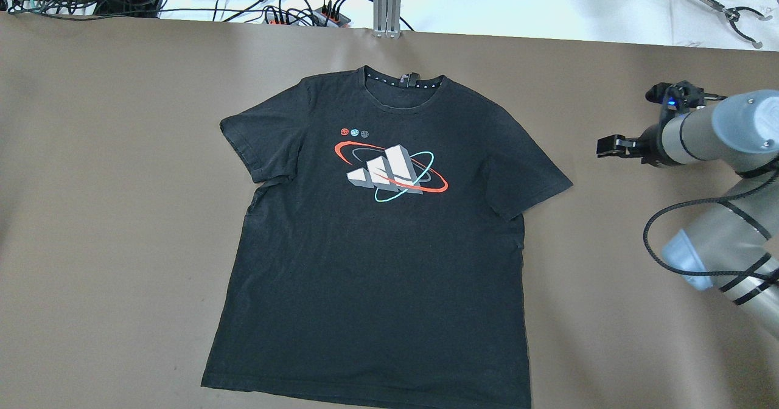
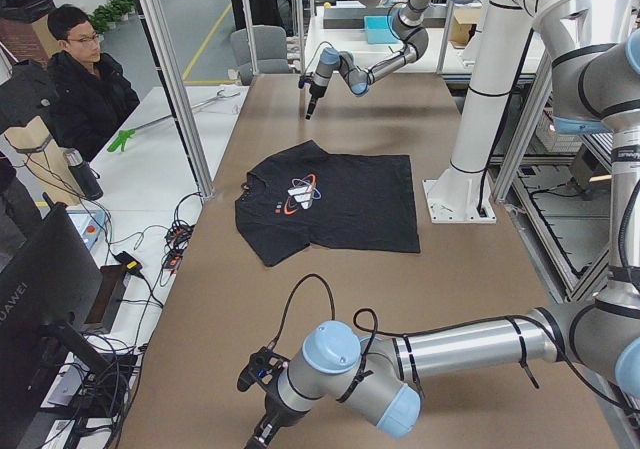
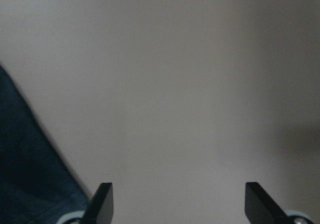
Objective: Fold clothes
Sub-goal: 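Move the right gripper toward the shirt's sleeve nearest it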
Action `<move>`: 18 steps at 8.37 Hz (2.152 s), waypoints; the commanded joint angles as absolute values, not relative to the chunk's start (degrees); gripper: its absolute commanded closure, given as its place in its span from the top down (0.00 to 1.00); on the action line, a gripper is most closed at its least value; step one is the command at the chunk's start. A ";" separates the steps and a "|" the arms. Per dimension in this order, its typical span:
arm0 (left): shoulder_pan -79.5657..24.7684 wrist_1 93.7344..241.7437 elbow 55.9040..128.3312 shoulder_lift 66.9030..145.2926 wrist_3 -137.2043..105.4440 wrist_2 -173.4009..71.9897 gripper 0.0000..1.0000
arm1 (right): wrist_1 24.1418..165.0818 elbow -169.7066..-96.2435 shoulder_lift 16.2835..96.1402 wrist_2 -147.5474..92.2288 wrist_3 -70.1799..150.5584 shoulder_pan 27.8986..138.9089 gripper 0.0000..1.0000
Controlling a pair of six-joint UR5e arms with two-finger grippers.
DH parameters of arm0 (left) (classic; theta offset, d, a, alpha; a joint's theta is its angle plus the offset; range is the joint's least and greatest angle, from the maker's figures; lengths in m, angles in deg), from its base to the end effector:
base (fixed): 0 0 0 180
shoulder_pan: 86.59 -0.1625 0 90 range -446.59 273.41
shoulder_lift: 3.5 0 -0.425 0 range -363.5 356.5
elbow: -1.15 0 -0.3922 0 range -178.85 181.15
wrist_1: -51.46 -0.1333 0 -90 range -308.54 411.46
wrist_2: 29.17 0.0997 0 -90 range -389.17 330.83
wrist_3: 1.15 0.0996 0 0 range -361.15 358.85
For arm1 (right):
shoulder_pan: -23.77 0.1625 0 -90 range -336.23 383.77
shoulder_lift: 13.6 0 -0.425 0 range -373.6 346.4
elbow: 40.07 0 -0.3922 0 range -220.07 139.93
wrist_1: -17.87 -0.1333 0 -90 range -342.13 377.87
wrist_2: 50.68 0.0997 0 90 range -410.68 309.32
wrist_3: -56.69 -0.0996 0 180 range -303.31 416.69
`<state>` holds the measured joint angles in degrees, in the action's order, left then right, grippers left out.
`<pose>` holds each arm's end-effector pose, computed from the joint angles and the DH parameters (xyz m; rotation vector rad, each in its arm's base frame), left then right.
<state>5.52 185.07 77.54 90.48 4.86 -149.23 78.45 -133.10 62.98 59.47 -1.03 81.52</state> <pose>-0.1035 -0.5436 0.6678 0.6145 0.4673 0.2202 -0.2425 -0.5698 0.4584 0.3260 -0.7973 0.2761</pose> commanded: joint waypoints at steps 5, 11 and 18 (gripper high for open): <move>5.60 185.67 77.61 89.93 3.78 -148.79 0.93 | 78.51 -122.08 56.02 59.62 -13.01 76.33 0.79; 5.60 185.67 77.70 89.93 2.90 -149.14 0.93 | 78.51 -121.10 55.75 59.71 -13.01 75.36 0.66; 5.60 185.67 77.97 89.93 1.66 -148.88 0.93 | 79.12 -123.62 52.24 62.51 -11.42 75.01 0.00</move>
<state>5.60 185.70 78.02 89.93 2.14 -148.95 78.57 -120.18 53.15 60.49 -12.16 75.02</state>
